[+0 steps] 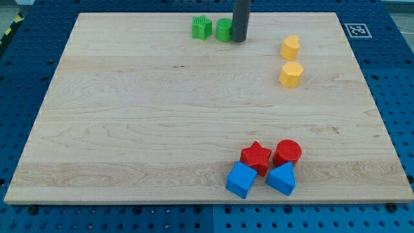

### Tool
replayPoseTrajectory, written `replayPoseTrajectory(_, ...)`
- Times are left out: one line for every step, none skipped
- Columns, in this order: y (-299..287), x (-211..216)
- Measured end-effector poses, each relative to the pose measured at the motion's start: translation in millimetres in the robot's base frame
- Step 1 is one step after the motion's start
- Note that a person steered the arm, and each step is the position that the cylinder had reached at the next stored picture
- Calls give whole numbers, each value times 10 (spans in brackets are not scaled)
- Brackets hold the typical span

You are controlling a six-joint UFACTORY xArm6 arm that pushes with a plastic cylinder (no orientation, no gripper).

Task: Move the yellow heart below to the green circle

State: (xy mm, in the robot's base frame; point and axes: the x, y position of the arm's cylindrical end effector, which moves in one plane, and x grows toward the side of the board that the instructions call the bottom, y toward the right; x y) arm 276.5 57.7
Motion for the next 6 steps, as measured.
replayPoseTrajectory(-63,-94)
replayPoseTrajectory(-129,-226)
replayPoseTrajectory(75,-259)
replayPoseTrajectory(891,-261)
replayPoseTrajectory(1745,-260)
replayPoseTrajectory(2286,-98)
